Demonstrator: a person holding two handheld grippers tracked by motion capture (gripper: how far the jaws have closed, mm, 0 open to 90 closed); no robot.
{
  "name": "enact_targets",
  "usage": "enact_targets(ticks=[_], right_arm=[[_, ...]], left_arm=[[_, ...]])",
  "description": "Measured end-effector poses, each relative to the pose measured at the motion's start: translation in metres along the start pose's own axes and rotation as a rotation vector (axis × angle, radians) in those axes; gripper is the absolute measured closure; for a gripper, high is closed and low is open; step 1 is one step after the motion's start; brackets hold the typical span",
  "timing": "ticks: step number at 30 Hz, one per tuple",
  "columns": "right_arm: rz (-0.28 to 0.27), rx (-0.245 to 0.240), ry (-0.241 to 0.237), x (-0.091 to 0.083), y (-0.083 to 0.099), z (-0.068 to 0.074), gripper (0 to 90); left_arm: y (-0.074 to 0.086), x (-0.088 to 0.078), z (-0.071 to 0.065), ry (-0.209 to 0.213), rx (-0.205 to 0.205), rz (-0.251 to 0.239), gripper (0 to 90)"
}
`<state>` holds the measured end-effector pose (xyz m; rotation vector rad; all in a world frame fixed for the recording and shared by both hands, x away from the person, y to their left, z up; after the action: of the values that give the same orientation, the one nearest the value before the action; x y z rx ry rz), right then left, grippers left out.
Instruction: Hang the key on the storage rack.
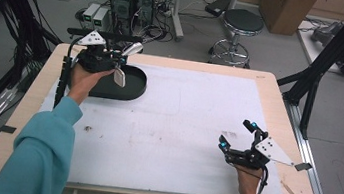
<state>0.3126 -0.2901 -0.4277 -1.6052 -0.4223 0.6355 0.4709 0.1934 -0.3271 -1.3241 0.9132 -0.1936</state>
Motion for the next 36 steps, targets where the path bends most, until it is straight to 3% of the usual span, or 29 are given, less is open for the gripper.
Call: enact_targets(ticks=[10, 36], right_arm=[[0.013, 0.004, 0.011, 0.002, 0.006, -0.001, 0.8], [0.036, 0.016, 0.011, 0.005, 0.012, -0.001, 0.8]], left_arm=[[0.004, 0.005, 0.01, -0.007, -0.052, -0.008, 74.2], [0.012, 0.018, 0.022, -0.058, -0.1, -0.015, 74.2]])
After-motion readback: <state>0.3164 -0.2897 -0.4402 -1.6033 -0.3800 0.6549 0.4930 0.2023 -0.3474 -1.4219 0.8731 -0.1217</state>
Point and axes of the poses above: each handheld gripper's, and its own axes: x roughly forward along the jaws, y roughly out of its underside, z roughly to its left, the point moved 2 cm from there along x, roughly forward along the jaws, and after that the axes turned 10 degrees about z, right-handed, at the moved point
